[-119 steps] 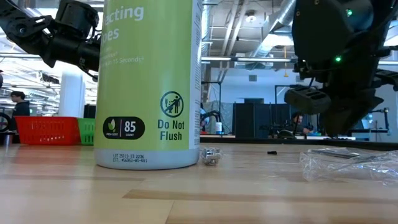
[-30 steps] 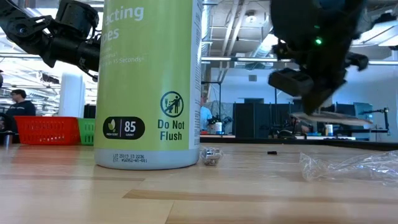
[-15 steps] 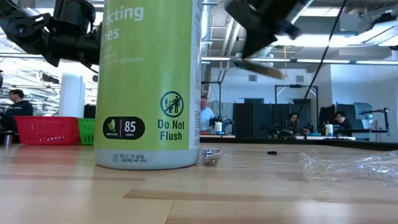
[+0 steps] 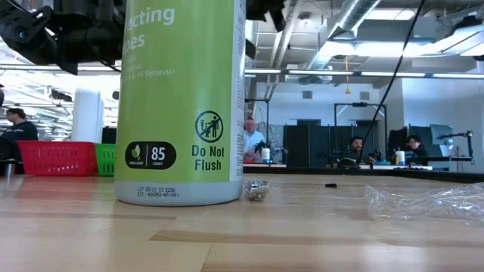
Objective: Pick & Place Travel size toiletries
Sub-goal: Put the black comb into the bottom green bin
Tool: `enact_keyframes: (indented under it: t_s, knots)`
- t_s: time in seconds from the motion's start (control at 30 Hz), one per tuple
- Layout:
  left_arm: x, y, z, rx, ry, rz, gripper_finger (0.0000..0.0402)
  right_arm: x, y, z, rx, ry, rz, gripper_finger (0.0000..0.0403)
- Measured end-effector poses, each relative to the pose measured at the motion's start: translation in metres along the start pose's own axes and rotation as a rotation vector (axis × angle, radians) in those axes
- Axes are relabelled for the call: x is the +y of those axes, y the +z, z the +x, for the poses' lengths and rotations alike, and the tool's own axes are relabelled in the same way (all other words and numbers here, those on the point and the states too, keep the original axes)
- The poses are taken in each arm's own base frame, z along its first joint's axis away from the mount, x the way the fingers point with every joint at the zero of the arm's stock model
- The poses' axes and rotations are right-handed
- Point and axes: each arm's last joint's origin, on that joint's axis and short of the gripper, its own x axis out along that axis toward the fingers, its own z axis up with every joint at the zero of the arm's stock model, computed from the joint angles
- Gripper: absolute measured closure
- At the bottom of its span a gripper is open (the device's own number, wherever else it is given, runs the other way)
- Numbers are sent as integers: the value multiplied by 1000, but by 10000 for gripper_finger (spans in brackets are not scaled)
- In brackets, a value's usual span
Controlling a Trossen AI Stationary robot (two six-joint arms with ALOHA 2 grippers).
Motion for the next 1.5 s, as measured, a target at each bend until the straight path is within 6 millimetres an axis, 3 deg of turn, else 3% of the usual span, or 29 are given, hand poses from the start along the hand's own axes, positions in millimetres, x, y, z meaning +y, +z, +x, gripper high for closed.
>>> enact_keyframes:
  t_s: [0.53, 0.93, 1.27, 1.5]
  knots:
    - [-7, 13, 5, -137, -42, 72, 243, -9, 19, 4, -161, 227, -16, 403]
    - [3, 3, 49, -81, -99, 60, 243, -9, 20, 5, -173, 228, -31, 403]
    - [2, 4, 63, -133, -288, 116, 243, -14, 21, 7, -170, 256, -37, 403]
    - [2, 7, 68, -146, -309, 127, 258, -19, 20, 8, -157, 247, -38, 403]
